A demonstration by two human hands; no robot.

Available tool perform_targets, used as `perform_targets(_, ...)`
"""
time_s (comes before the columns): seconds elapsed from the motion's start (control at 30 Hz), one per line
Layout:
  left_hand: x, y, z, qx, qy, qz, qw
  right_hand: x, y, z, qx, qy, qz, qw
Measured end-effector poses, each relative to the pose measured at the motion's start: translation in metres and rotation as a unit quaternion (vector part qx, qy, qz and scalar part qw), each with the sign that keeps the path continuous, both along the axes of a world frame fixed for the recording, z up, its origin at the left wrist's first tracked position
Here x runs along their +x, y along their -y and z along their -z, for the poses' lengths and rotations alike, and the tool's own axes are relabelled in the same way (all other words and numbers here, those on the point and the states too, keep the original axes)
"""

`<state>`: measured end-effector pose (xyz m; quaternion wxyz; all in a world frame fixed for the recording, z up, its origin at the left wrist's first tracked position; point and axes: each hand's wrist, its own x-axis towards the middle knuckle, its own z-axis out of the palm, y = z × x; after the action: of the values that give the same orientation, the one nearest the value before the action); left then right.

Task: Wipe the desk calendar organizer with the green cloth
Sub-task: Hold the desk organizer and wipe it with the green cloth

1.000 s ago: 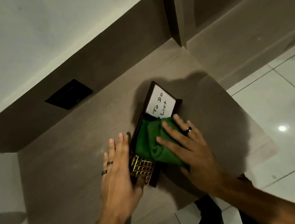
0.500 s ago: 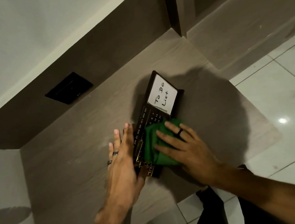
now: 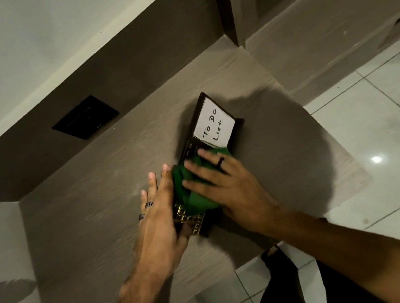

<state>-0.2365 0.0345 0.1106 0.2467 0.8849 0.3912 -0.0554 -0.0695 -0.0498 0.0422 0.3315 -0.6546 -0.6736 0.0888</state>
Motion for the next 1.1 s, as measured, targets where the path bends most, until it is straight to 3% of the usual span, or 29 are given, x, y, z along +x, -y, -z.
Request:
perform_targets(0.13,0.0,0.0,0.0,-0.004,-0.002,-0.001,1.0,0.022,0.0,0.001,-0.021,-0.02,0.088,0.996)
perform_targets(0.33,-0.001,-0.002,0.002,0.008,-0.004,0.011,1.0,-0.009,0.002,0.006,0.035,0.004,-0.008,0.999)
perform_targets(0.53,0.002,-0.002,0.001,0.024,-0.011,0.016,1.0,0.017,0.002,0.017,0.017,0.017,0.08,0.996)
perform_targets(0.7,0.001,-0.002,0.001,0.023,-0.012,0.027,0.999,-0.01,0.007,0.022,0.051,0.076,-0.033,0.995)
perform_targets(0.9,0.002,-0.002,0.0,0.046,-0.024,0.037,0.998,0.045,-0.009,0.031,0.053,0.099,0.052,0.992)
perform_targets(1.1,0.005,0.0,-0.003,0.074,-0.048,0.051,0.995,0.022,-0.002,0.033,0.089,0.128,-0.041,0.987)
